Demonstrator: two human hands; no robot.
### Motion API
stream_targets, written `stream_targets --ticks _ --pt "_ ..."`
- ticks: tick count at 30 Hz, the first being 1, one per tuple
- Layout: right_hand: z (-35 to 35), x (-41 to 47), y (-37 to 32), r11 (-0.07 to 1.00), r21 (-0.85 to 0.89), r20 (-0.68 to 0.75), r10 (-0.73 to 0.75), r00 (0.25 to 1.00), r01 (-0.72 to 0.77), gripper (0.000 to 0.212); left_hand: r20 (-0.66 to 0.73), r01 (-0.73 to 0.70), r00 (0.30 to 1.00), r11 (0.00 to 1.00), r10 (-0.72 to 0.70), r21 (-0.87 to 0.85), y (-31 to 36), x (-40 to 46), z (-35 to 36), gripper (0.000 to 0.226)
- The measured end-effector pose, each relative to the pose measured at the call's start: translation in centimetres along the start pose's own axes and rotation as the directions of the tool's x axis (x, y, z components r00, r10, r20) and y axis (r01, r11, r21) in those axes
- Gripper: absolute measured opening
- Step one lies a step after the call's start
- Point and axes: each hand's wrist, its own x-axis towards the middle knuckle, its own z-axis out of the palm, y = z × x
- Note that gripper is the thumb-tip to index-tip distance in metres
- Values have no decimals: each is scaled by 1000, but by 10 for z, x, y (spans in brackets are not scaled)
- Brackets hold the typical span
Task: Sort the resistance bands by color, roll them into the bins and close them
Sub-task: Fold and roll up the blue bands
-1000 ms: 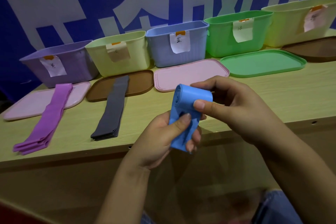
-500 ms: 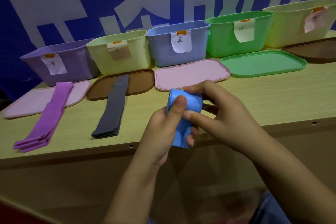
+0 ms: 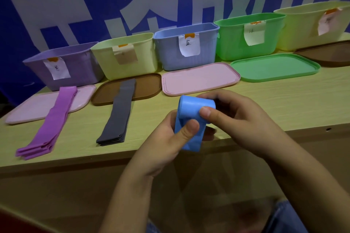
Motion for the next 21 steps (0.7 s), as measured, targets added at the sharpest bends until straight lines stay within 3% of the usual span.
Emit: stream_targets --ticks 2,4,6,10,13,16,21 --pt "-3 0 -2 1000 -23 -25 -16 1000 16 24 -6 -21 1000 992 22 125 0 -2 0 59" --pt "-5 1 -1 999 -44 -51 -20 999 18 28 -46 -47 997 988 54 144 1 -2 3 41" --pt "-5 2 0 999 -47 -67 -29 997 26 28 -86 -53 994 991 64 125 2 -2 5 32" --pt "-2 -1 2 995 -86 -96 -62 993 53 24 -31 -50 998 999 50 -2 2 -4 8 23" --pt "4 -5 2 983 -148 -111 -128 986 111 19 41 -31 998 988 37 -154 0 -5 6 28" --pt "5 -6 4 952 -261 -111 -197 974 163 23 71 -50 995 976 66 -214 -2 -7 7 51" --pt "10 -8 14 862 -431 -50 -318 947 267 34 -34 -32 999 987 27 -157 0 -4 10 89"
